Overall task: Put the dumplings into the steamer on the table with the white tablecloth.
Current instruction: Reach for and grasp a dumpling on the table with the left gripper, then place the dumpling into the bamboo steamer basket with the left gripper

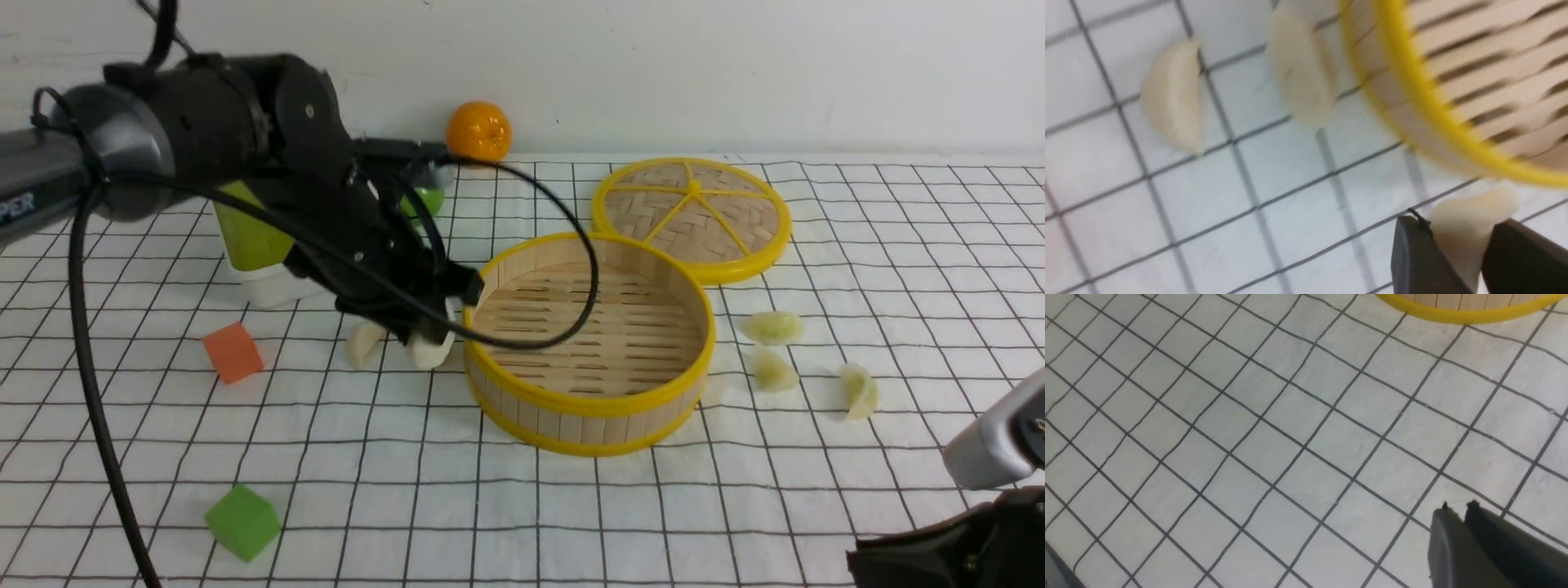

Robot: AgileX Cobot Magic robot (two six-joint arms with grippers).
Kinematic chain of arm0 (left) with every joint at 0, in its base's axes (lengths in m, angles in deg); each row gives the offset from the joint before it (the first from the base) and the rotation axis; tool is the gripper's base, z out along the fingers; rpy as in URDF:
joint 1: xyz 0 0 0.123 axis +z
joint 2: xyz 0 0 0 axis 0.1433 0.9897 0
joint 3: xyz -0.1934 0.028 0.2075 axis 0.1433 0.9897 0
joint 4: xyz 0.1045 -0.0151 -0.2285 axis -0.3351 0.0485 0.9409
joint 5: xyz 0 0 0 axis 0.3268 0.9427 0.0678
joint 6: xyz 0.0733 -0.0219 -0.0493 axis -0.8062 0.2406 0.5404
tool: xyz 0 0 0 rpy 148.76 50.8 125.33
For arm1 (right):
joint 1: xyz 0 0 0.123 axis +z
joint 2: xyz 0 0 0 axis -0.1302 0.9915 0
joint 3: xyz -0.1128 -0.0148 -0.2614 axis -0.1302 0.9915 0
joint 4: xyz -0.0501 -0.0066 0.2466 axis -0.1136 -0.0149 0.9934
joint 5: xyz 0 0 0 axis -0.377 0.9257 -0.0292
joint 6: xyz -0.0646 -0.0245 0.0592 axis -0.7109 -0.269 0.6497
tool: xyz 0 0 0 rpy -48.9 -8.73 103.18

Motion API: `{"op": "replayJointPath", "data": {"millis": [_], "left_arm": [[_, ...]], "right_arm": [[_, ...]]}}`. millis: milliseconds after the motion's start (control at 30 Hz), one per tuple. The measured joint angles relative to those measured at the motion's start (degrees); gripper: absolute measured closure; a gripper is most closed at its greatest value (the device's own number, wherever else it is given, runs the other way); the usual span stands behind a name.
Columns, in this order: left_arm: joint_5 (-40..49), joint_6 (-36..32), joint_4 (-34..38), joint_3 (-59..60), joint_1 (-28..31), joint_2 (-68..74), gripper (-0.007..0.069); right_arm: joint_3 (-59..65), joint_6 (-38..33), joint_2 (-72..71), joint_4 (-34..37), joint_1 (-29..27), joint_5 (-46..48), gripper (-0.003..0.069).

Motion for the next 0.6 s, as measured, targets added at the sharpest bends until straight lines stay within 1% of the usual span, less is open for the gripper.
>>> {"op": "replayJointPath", "data": {"millis": [100,167,233,300,333,433,467,500,600], "left_arm": [[-2.42,0.87,4.78,-4.87,-1.38,1.61,0.0421],[-3.63,2.03,6.48,-8.52,-2.49,4.09,0.0421],[-3.76,3.85,6.71,-13.09,-3.60,8.04,0.0424],[-3.41,5.60,6.20,-15.94,-4.02,10.78,0.0424],[-2.69,9.12,4.68,-19.63,-4.33,14.95,0.0424],[-1.46,16.40,0.65,-24.73,-4.35,20.24,0.0424],[-1.26,17.47,-0.07,-25.37,-4.35,20.90,0.0424],[-0.26,21.34,-2.86,-27.75,-4.29,23.19,0.0424],[0.57,23.72,-4.45,-29.36,-4.29,25.42,0.0426]], "right_arm": [[0.00,0.00,0.00,0.00,0.00,0.00,0.0608],[0.00,0.00,0.00,0.00,0.00,0.00,0.0608],[0.00,0.00,0.00,0.00,0.00,0.00,0.0608],[0.00,0.00,0.00,0.00,0.00,0.00,0.0608],[0.00,0.00,0.00,0.00,0.00,0.00,0.0608],[0.00,0.00,0.00,0.00,0.00,0.00,0.0606],[0.00,0.00,0.00,0.00,0.00,0.00,0.0606],[0.00,0.00,0.00,0.00,0.00,-0.05,0.0606],[0.00,0.00,0.00,0.00,0.00,-0.31,0.0606]]}}
